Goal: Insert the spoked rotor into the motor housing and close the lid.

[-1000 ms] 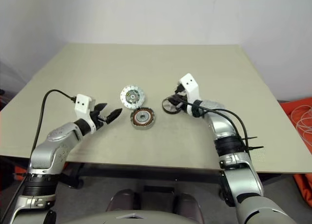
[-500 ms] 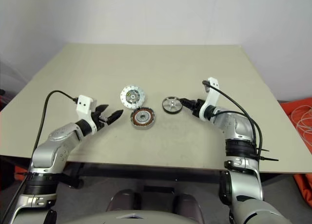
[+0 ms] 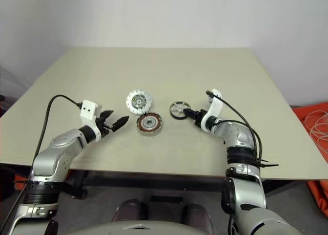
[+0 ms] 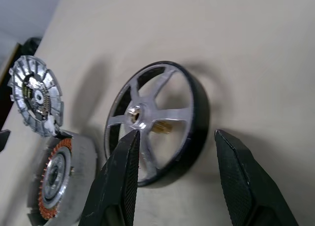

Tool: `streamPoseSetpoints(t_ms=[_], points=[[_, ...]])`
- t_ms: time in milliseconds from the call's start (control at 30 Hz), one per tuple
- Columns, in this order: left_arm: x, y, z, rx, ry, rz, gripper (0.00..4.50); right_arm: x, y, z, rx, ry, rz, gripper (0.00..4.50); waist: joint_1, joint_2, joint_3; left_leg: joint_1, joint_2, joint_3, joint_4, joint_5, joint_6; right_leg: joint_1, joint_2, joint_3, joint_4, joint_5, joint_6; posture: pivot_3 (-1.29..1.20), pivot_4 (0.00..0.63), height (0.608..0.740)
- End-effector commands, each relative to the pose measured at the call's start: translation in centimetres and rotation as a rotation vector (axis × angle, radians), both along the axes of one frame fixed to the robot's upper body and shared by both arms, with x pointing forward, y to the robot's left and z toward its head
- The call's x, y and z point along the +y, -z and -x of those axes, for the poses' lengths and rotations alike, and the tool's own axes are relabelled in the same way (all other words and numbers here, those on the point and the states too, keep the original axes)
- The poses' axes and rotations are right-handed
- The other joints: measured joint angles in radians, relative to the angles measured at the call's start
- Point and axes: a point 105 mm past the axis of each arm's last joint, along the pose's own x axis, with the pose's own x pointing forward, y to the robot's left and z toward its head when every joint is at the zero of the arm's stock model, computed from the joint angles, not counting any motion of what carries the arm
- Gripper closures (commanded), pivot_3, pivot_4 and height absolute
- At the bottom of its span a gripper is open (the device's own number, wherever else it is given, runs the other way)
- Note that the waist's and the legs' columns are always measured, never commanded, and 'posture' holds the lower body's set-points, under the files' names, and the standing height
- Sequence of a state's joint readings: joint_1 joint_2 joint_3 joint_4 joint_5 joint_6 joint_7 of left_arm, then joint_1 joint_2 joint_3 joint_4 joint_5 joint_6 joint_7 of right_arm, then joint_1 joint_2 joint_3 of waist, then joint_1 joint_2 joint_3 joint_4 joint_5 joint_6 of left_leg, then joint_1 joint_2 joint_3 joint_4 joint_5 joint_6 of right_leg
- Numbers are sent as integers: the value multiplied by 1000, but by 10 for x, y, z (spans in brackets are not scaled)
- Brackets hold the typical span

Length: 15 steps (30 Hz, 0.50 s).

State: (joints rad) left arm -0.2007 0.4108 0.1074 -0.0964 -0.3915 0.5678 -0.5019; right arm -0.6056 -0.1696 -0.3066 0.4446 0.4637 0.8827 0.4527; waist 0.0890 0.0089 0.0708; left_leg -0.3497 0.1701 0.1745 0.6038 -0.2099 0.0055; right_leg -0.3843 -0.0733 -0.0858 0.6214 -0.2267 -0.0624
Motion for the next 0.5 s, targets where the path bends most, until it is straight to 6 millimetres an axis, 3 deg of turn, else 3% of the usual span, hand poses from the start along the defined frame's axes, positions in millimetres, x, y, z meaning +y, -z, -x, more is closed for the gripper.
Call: streamPoseSetpoints(t_ms=[33,200,467,500], points=[[-1,-15,0,-54,20,-26,0,18,-26,-8,-62,-20,-93,1828,1,0,0,0,0,0,-1,1,-1,0,0,0,0,0,0,0,0,740],[-2,-15,0,-54,21,-29,0,27,-34,-9,-81,-33,-114,1828,7,0,0,-3,-1,0,-2,1,-2,-2,0,0,-1,3,-6,0,0,740],[-4,-14,0,-52,27,-30,0,24,-32,-10,-81,-19,-89,1828,6,0,0,-3,-1,0,-4,1,-2,-2,0,0,-3,3,-6,0,0,740],[-4,-13,1,-51,27,-30,0,23,-31,-10,-80,-11,-85,1997,6,0,0,-3,-1,0,-4,1,-2,-2,0,0,-3,3,-6,0,0,740]])
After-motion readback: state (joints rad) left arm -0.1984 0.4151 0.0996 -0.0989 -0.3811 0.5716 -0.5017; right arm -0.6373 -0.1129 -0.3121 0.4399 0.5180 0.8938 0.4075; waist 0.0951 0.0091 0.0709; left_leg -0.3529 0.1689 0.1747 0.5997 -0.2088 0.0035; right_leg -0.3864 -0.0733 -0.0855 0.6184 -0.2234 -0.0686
